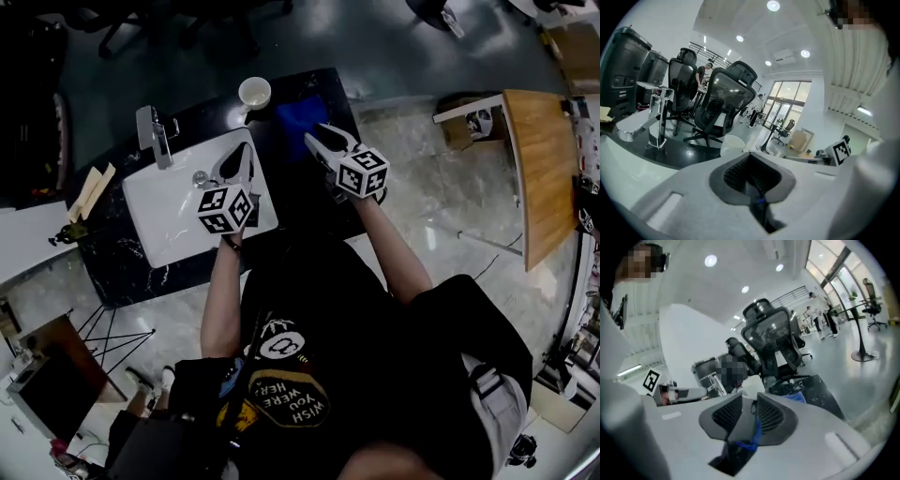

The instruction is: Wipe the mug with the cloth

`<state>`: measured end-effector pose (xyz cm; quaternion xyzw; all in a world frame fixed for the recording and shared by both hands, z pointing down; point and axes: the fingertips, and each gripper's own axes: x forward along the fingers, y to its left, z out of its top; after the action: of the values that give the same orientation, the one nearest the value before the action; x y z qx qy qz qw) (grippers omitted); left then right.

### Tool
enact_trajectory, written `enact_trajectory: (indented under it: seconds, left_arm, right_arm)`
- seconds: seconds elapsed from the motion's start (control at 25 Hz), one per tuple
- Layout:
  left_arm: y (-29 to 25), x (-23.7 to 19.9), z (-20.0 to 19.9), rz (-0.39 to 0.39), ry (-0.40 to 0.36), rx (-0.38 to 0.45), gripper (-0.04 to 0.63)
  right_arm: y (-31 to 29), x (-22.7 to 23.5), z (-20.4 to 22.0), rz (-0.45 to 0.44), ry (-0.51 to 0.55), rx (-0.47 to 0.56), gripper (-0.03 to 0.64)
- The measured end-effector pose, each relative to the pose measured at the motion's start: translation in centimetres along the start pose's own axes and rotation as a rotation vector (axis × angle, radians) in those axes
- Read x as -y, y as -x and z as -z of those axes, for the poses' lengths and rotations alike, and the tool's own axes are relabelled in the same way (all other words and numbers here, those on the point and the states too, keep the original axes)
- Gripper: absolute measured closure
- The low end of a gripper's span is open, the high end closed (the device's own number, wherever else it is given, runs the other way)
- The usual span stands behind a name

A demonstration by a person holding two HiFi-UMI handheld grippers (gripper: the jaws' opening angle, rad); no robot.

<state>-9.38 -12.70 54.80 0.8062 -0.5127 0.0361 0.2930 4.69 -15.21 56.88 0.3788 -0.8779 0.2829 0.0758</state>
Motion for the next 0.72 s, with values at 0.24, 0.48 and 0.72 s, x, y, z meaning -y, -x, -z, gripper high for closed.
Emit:
enact_trajectory:
  seconds: [0.24,0.48,0.72]
  left_arm:
    - [3.9,2.3,-0.8,-0.044,-0.037,0.043,0.591]
    - [4.7,4.2,-1.0,-0.055,-0.171,0.026,0.591]
    - [5.0,6.2,-0.8,-0.035,-0.224,0.040,0.591]
  right_arm:
    - [3.5,-5.2,-0.8,0.061,0.128,0.074,0.618]
    - [3.9,-7.5,-1.4,0.047,0.159,0.085,0.618]
    - [4.0,-8.5,-1.8,0.041,0.208,0.087,0.618]
